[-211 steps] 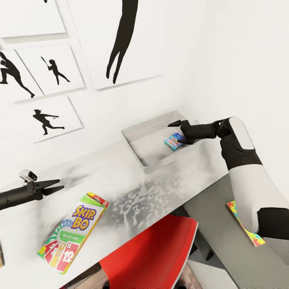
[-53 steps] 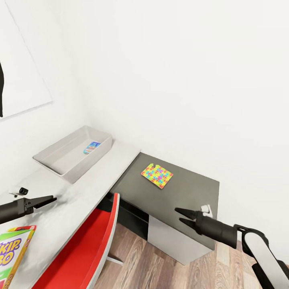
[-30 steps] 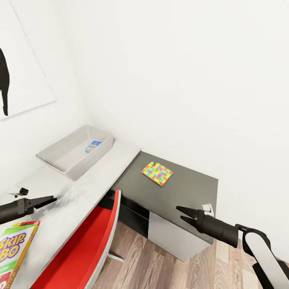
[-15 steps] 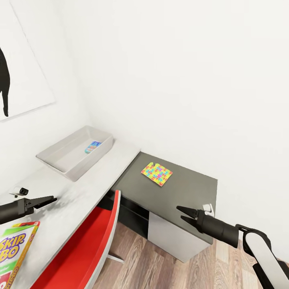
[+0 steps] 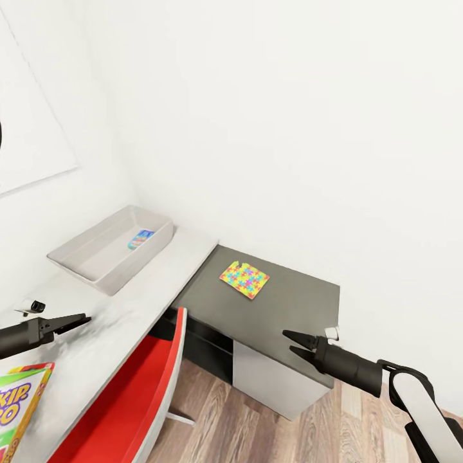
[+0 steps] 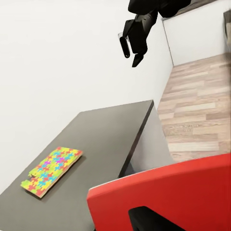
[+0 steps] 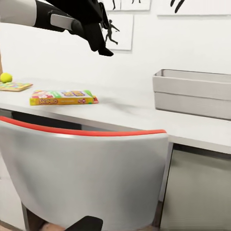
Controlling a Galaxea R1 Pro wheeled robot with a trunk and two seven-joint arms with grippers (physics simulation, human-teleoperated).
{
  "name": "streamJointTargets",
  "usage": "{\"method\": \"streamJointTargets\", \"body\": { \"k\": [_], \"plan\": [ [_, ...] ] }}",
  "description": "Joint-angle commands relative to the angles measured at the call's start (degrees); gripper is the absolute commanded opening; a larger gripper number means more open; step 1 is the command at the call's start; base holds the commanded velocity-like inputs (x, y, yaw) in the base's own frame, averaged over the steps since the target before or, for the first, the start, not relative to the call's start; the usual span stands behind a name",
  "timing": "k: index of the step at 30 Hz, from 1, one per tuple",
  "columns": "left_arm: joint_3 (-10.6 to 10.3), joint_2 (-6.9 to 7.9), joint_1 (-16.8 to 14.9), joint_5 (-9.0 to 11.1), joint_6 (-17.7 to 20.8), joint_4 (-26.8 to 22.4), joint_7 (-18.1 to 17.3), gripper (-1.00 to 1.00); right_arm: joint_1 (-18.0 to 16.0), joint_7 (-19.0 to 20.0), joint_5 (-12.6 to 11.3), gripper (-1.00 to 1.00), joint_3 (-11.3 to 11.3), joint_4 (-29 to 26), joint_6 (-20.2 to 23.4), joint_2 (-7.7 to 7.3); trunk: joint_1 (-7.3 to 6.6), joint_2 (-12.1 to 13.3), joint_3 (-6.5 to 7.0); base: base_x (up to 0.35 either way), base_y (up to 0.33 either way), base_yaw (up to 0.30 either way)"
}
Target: Put all the toys in the child's room - the three board games (two on the bed and one on the table), the two jigsaw puzzles on the table, and the tennis ball on the table - inside the toy box on the table in the child's room.
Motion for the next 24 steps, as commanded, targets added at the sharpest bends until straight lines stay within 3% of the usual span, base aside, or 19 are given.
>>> {"method": "streamJointTargets", "body": {
  "k": [1, 12, 18, 24],
  "plan": [
    [0.0, 0.02, 0.0, 0.0, 0.6, 0.0, -0.2, 1.0, -0.1, 0.6, 0.6, 1.0, -0.1, 0.0, 0.2, 0.0, 0.03, -0.1, -0.03, 0.0, 0.0, -0.174],
    [0.5, 0.33, 0.0, -0.1, 0.9, 0.0, -0.2, 1.0, -0.1, 0.6, 0.7, 1.0, 0.0, 0.0, 0.2, 0.0, 0.03, -0.1, 0.84, 0.0, 0.0, -0.164],
    [2.2, 1.95, 0.1, 0.0, 1.2, 0.0, -0.2, 1.0, -0.1, 0.6, 1.0, 1.0, 0.1, 0.0, 0.1, 0.05, 0.03, -0.1, 1.38, 0.0, 0.0, -0.061],
    [2.8, 2.61, 0.1, 0.0, 1.3, 0.0, -0.2, 1.0, -0.1, 0.6, 1.0, 1.0, 0.4, 0.0, -1.7, 0.02, 0.03, -0.1, 1.95, 0.0, 0.0, -0.011]
  ]
}}
